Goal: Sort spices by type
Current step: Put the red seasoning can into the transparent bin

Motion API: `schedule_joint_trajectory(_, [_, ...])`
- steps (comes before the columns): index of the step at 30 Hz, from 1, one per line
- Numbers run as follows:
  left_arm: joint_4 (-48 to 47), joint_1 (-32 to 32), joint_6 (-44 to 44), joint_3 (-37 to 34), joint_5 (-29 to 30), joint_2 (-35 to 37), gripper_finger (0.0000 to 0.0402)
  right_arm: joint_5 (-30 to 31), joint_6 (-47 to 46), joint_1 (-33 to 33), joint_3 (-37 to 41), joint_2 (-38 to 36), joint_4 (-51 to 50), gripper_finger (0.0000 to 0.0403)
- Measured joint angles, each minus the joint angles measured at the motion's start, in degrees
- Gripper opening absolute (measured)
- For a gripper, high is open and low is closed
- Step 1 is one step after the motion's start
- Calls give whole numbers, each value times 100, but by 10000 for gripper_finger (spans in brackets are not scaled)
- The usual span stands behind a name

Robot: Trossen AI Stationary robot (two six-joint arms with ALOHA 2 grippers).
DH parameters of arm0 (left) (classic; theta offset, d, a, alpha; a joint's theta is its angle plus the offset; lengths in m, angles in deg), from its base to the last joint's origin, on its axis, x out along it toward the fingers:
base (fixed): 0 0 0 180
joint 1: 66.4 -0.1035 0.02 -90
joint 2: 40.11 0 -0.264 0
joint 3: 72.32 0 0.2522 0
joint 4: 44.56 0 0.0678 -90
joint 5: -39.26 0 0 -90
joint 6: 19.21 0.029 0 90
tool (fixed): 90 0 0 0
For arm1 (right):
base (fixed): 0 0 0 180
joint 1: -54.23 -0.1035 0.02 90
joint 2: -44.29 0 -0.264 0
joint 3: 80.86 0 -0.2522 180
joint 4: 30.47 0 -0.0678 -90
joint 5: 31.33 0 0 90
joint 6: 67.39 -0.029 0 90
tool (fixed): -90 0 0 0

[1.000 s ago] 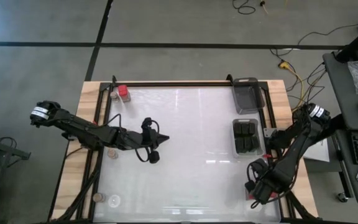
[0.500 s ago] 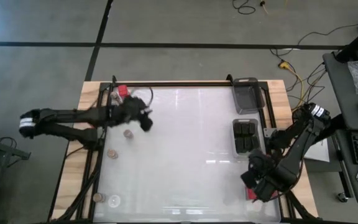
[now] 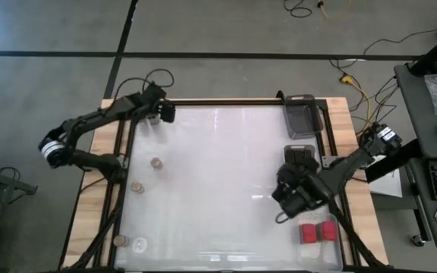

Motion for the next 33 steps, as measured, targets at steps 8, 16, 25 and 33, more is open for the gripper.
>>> schedule_joint_trajectory(8, [-16, -273, -1076, 16, 596, -262, 298, 108, 1699, 525, 0, 2, 756, 329])
schedule_joint_trajectory(16, [-34, -426, -1935, -164, 719, -310, 304, 63, 2045, 369, 210, 4, 778, 349])
schedule_joint_trajectory(25, [345, -812, -2346, -174, 662, -845, 304, -287, 2062, 136, 476, 4, 771, 341])
schedule_joint_trajectory(33, [884, -959, -2585, -178, 377, -1269, 285, -314, 2271, -83, 479, -90, 728, 327])
